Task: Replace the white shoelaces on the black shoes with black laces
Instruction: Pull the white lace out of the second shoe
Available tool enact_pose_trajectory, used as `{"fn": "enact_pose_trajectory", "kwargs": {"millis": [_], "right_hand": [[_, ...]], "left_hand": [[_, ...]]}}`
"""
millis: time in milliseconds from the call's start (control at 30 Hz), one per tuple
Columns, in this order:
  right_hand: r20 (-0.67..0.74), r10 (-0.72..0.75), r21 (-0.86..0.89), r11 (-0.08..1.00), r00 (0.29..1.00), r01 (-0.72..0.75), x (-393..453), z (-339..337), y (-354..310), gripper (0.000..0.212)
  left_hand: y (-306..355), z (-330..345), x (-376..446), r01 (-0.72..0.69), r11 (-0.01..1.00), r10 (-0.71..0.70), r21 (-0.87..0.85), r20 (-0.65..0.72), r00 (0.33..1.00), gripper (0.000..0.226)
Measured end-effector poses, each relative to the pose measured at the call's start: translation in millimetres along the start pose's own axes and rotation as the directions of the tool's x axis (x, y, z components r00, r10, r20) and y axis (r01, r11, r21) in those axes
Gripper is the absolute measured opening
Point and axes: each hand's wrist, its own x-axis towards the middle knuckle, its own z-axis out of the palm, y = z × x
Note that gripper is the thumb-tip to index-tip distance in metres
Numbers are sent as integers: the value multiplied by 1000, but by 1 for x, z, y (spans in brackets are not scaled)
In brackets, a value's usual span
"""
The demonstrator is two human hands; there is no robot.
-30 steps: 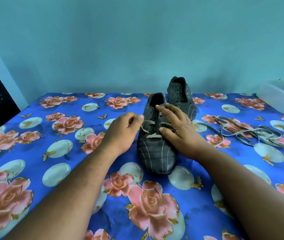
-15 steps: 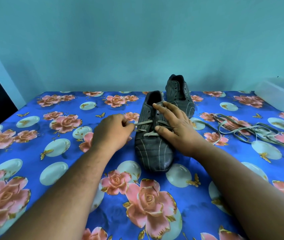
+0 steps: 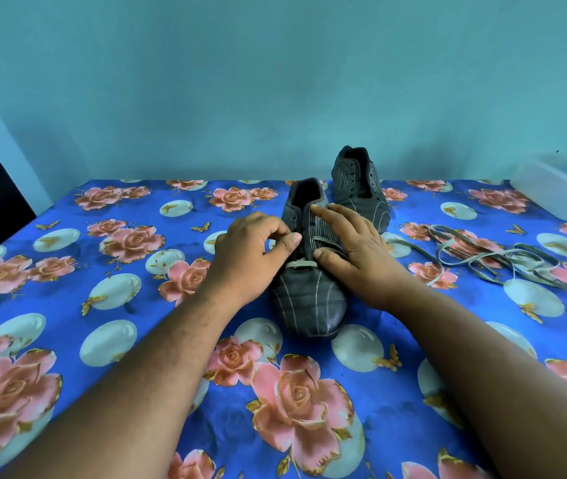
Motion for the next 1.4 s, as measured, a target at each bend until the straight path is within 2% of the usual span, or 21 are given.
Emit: {"fn": "enact_pose_trajectory", "kwargs": {"millis": [100, 167, 267, 367, 433, 500, 567, 600, 667, 733, 833, 900, 1000, 1100, 1200, 1267, 1333, 1400], "right_hand": [[13, 7, 2, 1000, 1000, -7, 0, 0, -1, 71], [24, 14, 4, 1000, 1000, -14, -1, -1, -1, 70], [38, 22, 11, 1000, 999, -23, -1, -3, 0, 69], [47, 24, 21, 999, 999, -25, -2, -3, 1, 70], [47, 22, 30, 999, 999, -23, -2, -4, 2, 76], [54, 17, 38, 999, 998, -19, -2, -4, 3, 85], [54, 3, 40, 999, 999, -5, -1, -5, 4, 91], [52, 0, 39, 999, 999, -2, -1, -5, 4, 92], [47, 4, 40, 999, 999, -6, -1, -6, 5, 91], [45, 4, 40, 999, 999, -6, -1, -6, 3, 90], [43, 6, 43, 999, 999, -7, -1, -6, 1, 90], [41, 11, 47, 999, 999, -13, -2, -6, 1, 90], [46, 21, 49, 999, 999, -24, -3, -7, 0, 89], [46, 20, 48, 999, 999, -22, -2, -7, 0, 89], [48, 19, 47, 999, 999, -21, -3, -7, 0, 90], [48, 18, 48, 999, 999, -20, -3, -7, 1, 90], [46, 16, 46, 999, 999, -18, -2, -7, 1, 91], [41, 14, 41, 999, 999, -15, -2, -7, 0, 91]], "left_hand": [[-2, -3, 0, 89, 993, -86, 72, -33, 996, 33], [-5, -8, 1, 198, 967, -198, 162, -18, 980, 28], [-13, -18, 2, 366, 850, -407, 379, 31, 913, 22], [-19, -25, 1, 426, 789, -481, 442, 14, 876, 25], [-18, -25, 2, 398, 816, -430, 418, -19, 902, 23], [-15, -21, 3, 316, 912, -326, 263, -7, 945, 24], [-8, -16, 3, 160, 986, -161, 42, 27, 987, 25], [-6, -12, 2, 79, 997, -79, -9, 35, 996, 26], [-3, -5, 0, -15, 1000, 15, -6, 59, 998, 32], [-1, -2, -2, -25, 1000, 25, 0, 65, 998, 34], [1, -4, -1, 40, 997, -43, 61, 53, 998, 21], [0, -9, 1, 139, 974, -149, 178, 44, 988, 19], [-9, -18, 2, 336, 850, -388, 406, 50, 920, 19], [-20, -26, 1, 396, 776, -484, 490, 61, 873, 23], [-18, -24, 2, 348, 799, -410, 491, 21, 912, 20], [-16, -19, 4, 306, 893, -329, 329, 17, 944, 29], [-10, -14, 4, 204, 977, -207, 61, 44, 977, 34], [-7, -8, 2, 47, 999, -46, -24, 52, 998, 35]]}}
